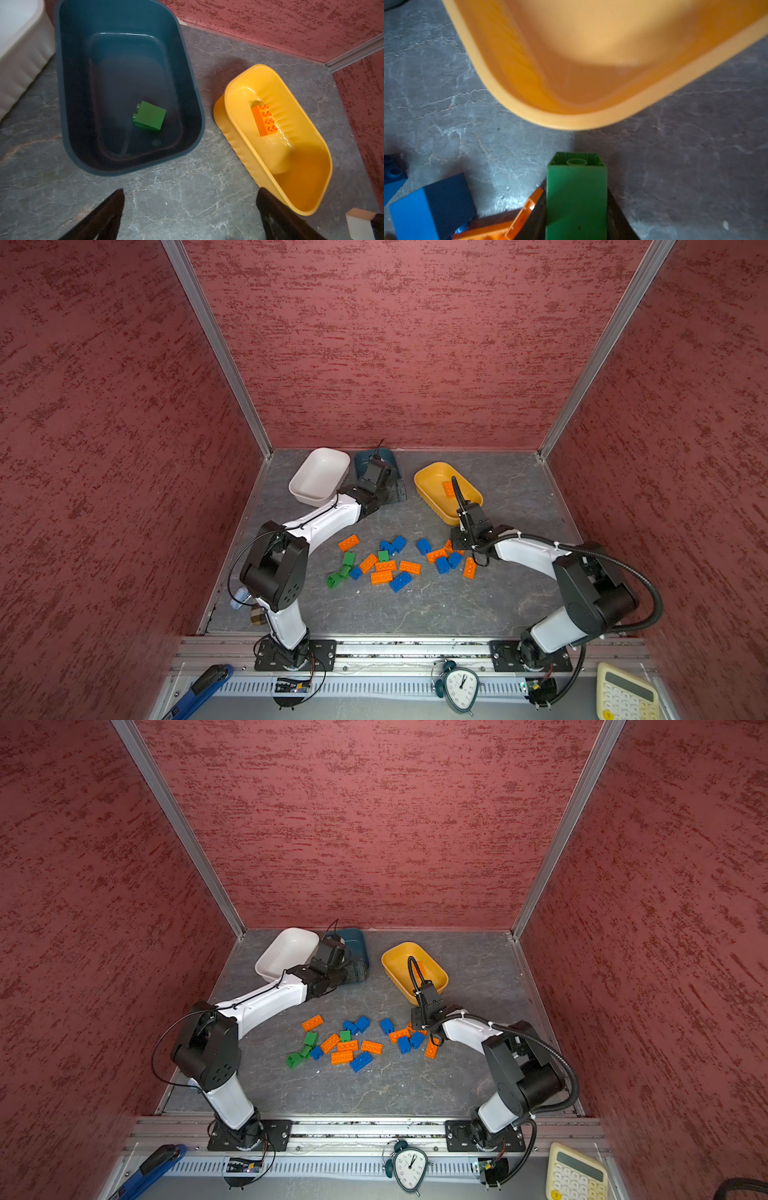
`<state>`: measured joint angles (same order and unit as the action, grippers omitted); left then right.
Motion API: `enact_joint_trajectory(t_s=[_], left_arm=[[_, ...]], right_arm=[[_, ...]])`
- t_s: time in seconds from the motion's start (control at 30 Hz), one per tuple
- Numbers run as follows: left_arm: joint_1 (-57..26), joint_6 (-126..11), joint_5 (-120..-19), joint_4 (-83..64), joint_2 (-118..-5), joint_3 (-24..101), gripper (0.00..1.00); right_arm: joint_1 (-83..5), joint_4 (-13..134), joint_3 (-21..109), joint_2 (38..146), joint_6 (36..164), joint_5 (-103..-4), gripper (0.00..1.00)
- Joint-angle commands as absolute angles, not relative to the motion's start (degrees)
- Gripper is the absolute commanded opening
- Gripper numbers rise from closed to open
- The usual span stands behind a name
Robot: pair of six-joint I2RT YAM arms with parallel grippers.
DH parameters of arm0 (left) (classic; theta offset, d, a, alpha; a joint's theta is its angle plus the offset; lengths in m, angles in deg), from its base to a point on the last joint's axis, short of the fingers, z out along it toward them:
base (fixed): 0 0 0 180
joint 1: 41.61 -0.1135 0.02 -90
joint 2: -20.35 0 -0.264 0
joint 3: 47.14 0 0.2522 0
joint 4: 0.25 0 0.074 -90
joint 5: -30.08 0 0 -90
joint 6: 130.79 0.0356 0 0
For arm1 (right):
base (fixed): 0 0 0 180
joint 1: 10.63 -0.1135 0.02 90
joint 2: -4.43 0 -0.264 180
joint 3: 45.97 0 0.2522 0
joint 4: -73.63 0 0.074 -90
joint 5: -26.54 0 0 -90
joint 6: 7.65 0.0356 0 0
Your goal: Sort the legos into containers by color
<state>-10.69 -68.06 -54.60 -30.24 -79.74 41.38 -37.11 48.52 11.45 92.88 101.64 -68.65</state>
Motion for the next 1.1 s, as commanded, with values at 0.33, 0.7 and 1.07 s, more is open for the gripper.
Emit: enact_joint_trajectory(t_s=[0.33,0.7,1.07], left_arm=[[-8.5,-60.3,-69.1,-30.3,-73.6,39.8,0.99],[-6.9,-56.4,-86.9,-36.1,-76.8,44.3,0.98],[-6.0,-55.4,-91.7,-38.1,-79.0,45.4,0.66]], right_arm=[[-39.6,63.1,4.2,77.8,88.7,-55.5,0.23],[-41.6,79.4,2.4,79.2,80.8,-44.4,0.21],[-43.2,89.9,-0.1,79.6,75.5,-40.5,0.2]])
